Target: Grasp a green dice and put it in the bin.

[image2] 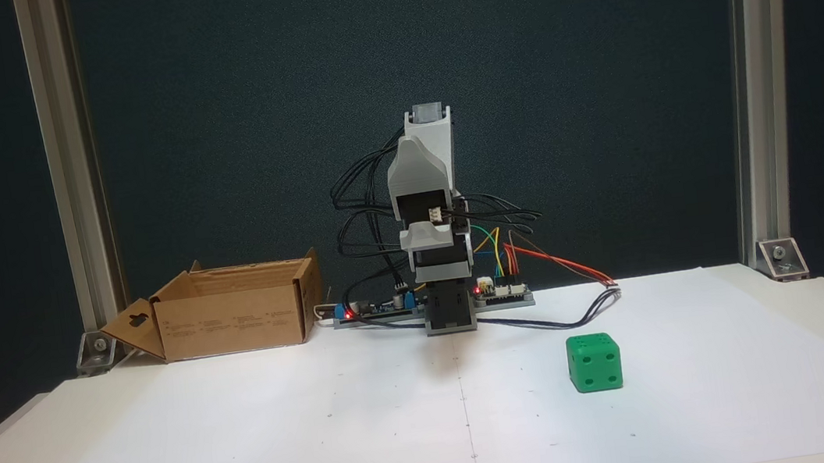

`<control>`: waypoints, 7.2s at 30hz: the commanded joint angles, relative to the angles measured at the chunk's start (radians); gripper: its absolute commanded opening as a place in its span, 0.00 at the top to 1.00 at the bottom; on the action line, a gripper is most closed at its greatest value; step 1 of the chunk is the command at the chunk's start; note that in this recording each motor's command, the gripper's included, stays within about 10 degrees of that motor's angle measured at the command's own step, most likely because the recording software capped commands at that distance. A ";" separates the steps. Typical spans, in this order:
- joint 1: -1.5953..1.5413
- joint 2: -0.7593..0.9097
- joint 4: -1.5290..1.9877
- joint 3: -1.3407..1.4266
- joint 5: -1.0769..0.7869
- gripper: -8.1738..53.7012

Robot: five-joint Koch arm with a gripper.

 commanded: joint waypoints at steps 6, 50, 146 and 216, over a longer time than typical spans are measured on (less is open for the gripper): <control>-0.057 0.104 0.123 0.049 -0.048 0.15; -0.044 0.103 0.132 0.049 -0.052 0.15; -0.571 -0.627 2.626 -1.675 0.584 0.16; -0.623 -0.881 2.503 -1.640 0.667 0.17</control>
